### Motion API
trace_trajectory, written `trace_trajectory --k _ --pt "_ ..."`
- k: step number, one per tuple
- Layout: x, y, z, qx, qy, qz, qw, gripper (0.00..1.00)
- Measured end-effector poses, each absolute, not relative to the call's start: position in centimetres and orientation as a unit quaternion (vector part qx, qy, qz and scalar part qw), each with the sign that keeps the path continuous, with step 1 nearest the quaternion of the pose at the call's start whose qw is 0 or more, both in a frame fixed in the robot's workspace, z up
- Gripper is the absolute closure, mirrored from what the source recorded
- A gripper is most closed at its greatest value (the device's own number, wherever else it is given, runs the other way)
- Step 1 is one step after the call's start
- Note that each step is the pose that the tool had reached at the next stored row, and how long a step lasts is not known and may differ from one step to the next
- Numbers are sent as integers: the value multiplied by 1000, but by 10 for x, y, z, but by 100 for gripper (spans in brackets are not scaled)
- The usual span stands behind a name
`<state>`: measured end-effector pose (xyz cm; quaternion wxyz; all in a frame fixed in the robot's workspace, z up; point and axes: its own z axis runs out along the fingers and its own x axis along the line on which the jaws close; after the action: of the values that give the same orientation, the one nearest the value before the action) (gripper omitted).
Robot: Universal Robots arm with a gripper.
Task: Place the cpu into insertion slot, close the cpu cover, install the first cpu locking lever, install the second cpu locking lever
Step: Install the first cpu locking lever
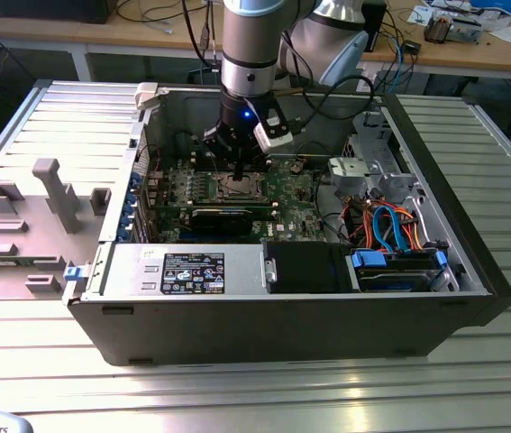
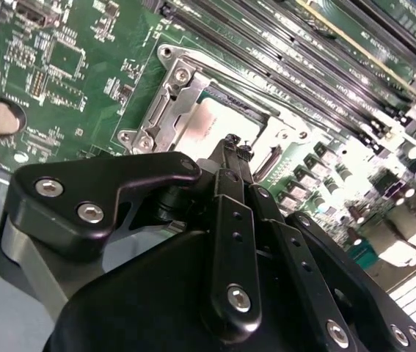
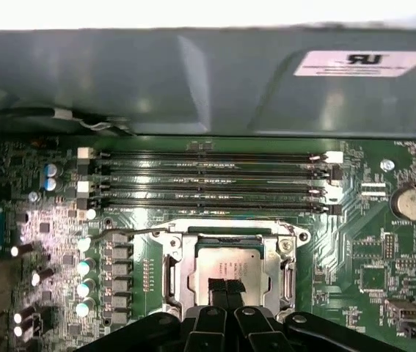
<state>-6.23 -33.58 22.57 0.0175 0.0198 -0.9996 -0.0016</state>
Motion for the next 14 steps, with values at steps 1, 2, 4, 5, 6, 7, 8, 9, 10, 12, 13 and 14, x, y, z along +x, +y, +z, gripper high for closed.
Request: trace_trajectory --k 1,2,4,5,6,7,8,9,10,12,13,14 --pt "-62 -336 226 31 -999 -1 18 89" --pt "-62 -336 226 34 -999 -1 18 89" --pt "-62 -336 226 34 -999 -1 18 89" --pt "-62 -336 226 34 -999 -1 18 89" --pt "-62 -336 226 34 -999 -1 18 89" --pt "-62 -336 226 34 -999 -1 18 89" --pt "-62 -336 226 34 -999 -1 17 89" --pt "-62 -336 226 34 -999 -1 18 89" --pt "-62 -336 227 34 -999 -1 18 89" --pt "-62 -336 227 34 -999 -1 17 89" --pt "-62 -336 228 34 -999 -1 18 89" --pt "-62 -336 228 34 -999 -1 18 89"
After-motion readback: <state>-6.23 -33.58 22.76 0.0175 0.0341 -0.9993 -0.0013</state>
